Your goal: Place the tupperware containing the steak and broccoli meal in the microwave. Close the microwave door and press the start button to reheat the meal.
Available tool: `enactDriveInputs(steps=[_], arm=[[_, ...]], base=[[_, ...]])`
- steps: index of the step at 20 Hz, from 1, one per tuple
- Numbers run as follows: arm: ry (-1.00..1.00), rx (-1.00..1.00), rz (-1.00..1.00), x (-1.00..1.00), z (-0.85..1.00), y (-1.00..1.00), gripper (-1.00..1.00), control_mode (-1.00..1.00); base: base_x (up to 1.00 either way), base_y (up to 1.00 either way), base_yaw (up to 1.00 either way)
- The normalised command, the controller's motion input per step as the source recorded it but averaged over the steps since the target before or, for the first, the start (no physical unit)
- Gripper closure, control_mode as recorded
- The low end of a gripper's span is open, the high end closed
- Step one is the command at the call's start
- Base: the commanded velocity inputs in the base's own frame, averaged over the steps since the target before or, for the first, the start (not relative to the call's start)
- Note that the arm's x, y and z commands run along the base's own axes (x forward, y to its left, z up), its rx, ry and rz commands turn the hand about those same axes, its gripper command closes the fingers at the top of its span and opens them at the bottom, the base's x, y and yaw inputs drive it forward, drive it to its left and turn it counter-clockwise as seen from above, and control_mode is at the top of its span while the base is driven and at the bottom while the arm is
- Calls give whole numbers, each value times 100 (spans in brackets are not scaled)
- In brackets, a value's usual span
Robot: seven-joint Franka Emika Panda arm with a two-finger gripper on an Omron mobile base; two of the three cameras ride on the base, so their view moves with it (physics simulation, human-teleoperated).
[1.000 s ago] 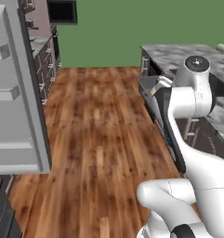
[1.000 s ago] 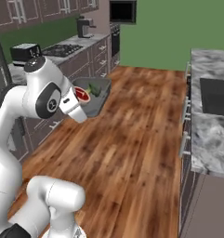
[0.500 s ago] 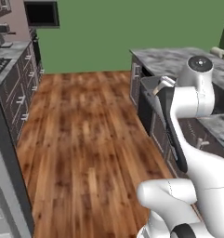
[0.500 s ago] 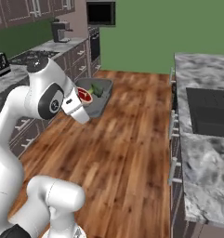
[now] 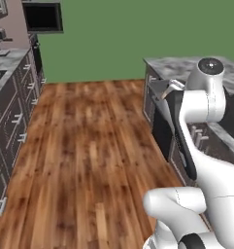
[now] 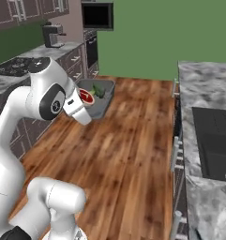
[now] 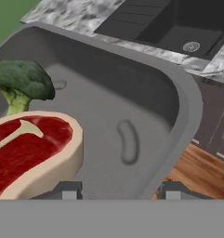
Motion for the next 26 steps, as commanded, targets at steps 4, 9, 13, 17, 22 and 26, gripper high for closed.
enactDriveInputs(steps=[4, 9, 13, 17, 22, 26], arm=[[0, 0, 0, 0, 0, 0, 100, 100], [0, 0, 0, 0, 0, 0, 100, 100], [0, 0, 0, 0, 0, 0, 100, 100], [0, 0, 0, 0, 0, 0, 100, 100], [0, 0, 0, 0, 0, 0, 100, 100], [0, 0, 0, 0, 0, 0, 100, 100]], base=[[100, 0, 12], [100, 0, 12], [100, 0, 14], [100, -2, 16], [100, -7, 19], [100, -13, 23]])
